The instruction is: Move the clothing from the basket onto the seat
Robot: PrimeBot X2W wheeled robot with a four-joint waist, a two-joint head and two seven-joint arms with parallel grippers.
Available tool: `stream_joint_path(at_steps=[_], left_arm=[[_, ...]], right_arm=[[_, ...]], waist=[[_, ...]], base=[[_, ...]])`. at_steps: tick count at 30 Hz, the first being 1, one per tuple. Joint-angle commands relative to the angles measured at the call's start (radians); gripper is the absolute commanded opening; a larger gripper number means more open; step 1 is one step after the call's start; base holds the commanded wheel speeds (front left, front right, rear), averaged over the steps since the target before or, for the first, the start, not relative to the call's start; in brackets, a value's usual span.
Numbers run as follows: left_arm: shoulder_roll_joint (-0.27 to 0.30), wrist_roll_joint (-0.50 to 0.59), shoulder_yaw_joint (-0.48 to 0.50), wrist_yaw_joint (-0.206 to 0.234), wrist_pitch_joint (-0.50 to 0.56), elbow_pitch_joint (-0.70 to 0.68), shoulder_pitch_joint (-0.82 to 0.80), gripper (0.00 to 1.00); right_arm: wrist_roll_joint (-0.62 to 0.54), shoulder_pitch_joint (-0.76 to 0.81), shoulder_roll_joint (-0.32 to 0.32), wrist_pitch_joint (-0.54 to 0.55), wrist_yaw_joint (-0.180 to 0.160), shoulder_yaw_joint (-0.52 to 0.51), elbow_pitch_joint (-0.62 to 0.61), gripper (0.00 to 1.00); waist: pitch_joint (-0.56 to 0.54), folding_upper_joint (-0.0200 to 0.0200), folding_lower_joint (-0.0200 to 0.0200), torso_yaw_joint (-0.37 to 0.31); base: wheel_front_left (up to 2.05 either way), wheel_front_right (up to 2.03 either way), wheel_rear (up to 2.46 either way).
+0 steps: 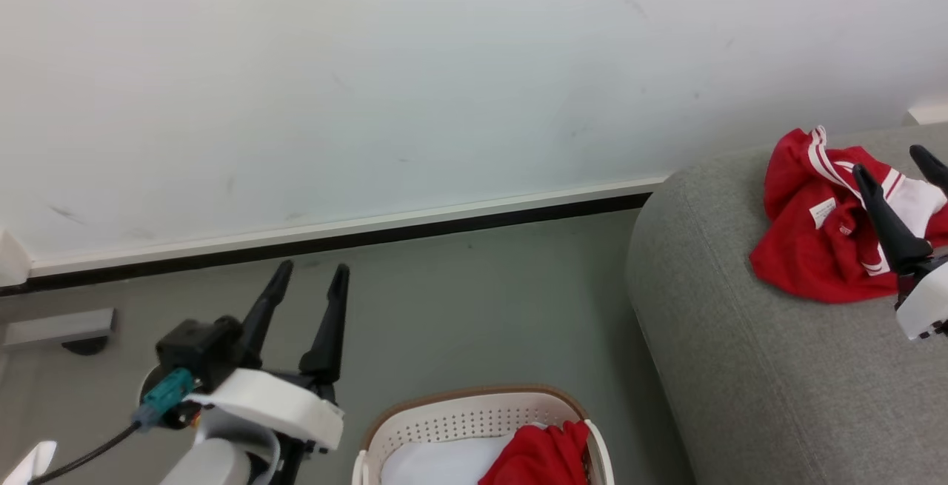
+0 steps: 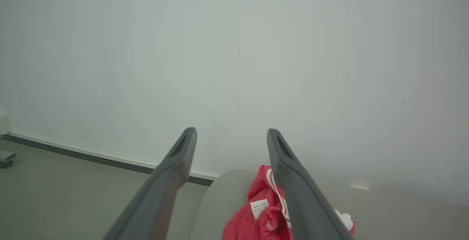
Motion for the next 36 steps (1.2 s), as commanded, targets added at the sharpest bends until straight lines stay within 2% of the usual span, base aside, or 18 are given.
stream_joint_path(at_steps=[1, 3, 6, 10, 15, 17, 23, 27, 36], left_arm=[[0.01, 0.003, 0.009, 0.005, 0.0, -0.002, 0.022, 1.0], [0.013, 0.017, 0.037, 0.012, -0.001, -0.01, 0.057, 1.0], [0.003, 0.034, 0.099, 0.014, -0.001, -0.025, 0.107, 1.0], [-0.021, 0.085, 0.177, 0.007, -0.001, -0.04, 0.173, 1.0], [-0.094, 0.15, 0.285, 0.002, -0.001, -0.08, 0.259, 1.0], [-0.123, 0.193, 0.313, -0.011, -0.001, -0.097, 0.287, 1.0], [-0.216, 0.283, 0.376, -0.065, -0.001, -0.089, 0.352, 1.0], [-0.258, 0.323, 0.405, -0.109, -0.001, -0.066, 0.356, 1.0], [-0.297, 0.367, 0.466, -0.18, -0.001, -0.026, 0.318, 1.0]], right_arm=[[-0.007, 0.027, 0.008, -0.004, -0.002, -0.016, -0.008, 1.0], [-0.039, 0.083, 0.032, -0.007, -0.002, -0.095, -0.038, 1.0], [-0.125, 0.19, 0.085, -0.008, -0.002, -0.269, -0.118, 1.0], [-0.259, 0.378, 0.205, -0.008, -0.002, -0.516, -0.251, 1.0], [-0.414, 0.594, 0.358, -0.008, -0.002, -0.68, -0.425, 1.0], [-0.459, 0.666, 0.409, -0.008, -0.002, -0.705, -0.476, 1.0], [-0.564, 0.763, 0.474, -0.008, -0.002, -0.711, -0.528, 1.0], [-0.588, 0.763, 0.497, -0.008, -0.002, -0.706, -0.528, 1.0], [-0.593, 0.732, 0.5, -0.009, -0.002, -0.703, -0.528, 1.0]], waist=[[-0.016, 0.0, 0.0003, 0.019], [-0.02, 0.0, 0.0003, 0.027], [-0.021, 0.0, 0.0003, 0.039], [-0.023, 0.0, 0.0003, 0.052], [-0.022, 0.0, 0.0003, 0.066], [-0.02, 0.0, 0.0003, 0.072], [-0.013, 0.0, 0.0003, 0.076], [-0.01, 0.0, 0.0003, 0.077], [0.004, 0.0, 0.0003, 0.075]], base=[[0.0, 0.0, 0.0], [0.0, 0.0, 0.0], [0.0, 0.0, 0.0], [0.0, 0.0, 0.0], [0.0, 0.0, 0.0], [0.0, 0.0, 0.0], [0.0, 0.0, 0.0], [0.0, 0.0, 0.0], [0.0, 0.0, 0.0]])
